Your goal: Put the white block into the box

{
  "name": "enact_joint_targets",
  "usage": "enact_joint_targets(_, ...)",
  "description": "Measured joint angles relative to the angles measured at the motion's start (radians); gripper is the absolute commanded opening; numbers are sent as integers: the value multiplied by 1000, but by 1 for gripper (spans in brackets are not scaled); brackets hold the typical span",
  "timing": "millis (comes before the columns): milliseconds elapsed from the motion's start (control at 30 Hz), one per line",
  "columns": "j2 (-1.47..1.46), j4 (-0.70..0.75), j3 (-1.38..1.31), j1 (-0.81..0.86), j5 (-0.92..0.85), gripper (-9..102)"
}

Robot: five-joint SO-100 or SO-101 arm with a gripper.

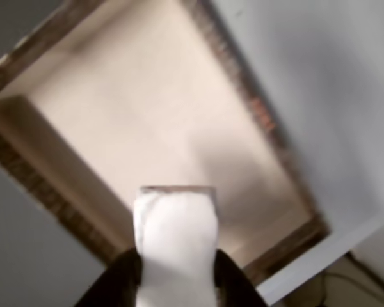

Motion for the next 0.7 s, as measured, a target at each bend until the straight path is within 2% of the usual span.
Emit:
enact_joint_targets(433,-41,-57,2,-28,360,2)
enact_joint_targets(700,-100,-57,0,-41,434,2)
